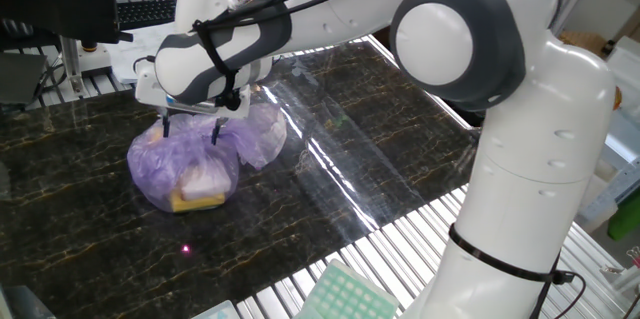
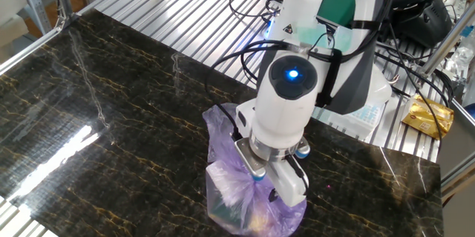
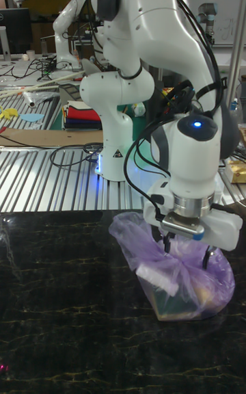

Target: Pick up a bag of things

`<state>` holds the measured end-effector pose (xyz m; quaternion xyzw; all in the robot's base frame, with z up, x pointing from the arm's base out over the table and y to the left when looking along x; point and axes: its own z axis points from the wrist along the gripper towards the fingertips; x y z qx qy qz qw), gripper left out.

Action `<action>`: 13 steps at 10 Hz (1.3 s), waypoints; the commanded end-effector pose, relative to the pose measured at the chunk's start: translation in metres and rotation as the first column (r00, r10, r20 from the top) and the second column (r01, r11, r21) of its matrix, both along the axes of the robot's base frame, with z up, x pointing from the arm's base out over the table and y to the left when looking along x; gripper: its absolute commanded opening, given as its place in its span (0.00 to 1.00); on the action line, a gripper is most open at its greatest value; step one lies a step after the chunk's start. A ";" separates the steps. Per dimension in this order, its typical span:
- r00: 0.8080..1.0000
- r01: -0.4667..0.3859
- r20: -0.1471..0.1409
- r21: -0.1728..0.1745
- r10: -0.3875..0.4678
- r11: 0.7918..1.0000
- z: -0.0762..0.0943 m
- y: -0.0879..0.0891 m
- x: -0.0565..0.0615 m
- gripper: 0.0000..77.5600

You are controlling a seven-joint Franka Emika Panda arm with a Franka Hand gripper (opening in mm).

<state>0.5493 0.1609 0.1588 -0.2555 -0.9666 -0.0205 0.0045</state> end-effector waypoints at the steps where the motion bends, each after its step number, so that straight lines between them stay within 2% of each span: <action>1: 1.000 0.002 0.020 0.015 -0.002 1.000 -0.020 -0.004 0.001 1.00; 6: 1.000 -0.005 0.017 0.031 0.004 1.000 -0.021 -0.004 0.001 1.00; 7: 1.000 -0.009 0.017 0.025 0.008 1.000 -0.021 -0.004 0.001 1.00; 9: 1.000 -0.018 0.017 -0.025 0.019 1.000 -0.021 -0.004 0.001 1.00; 10: 1.000 -0.022 0.018 -0.034 0.022 0.999 -0.021 -0.004 0.001 1.00; 11: 1.000 -0.016 0.017 -0.028 0.017 0.999 -0.021 -0.004 0.001 1.00; 12: 1.000 0.003 0.005 -0.031 -0.003 1.000 -0.021 -0.004 0.001 1.00; 13: 1.000 0.006 -0.028 -0.031 -0.007 1.000 -0.021 -0.004 0.001 1.00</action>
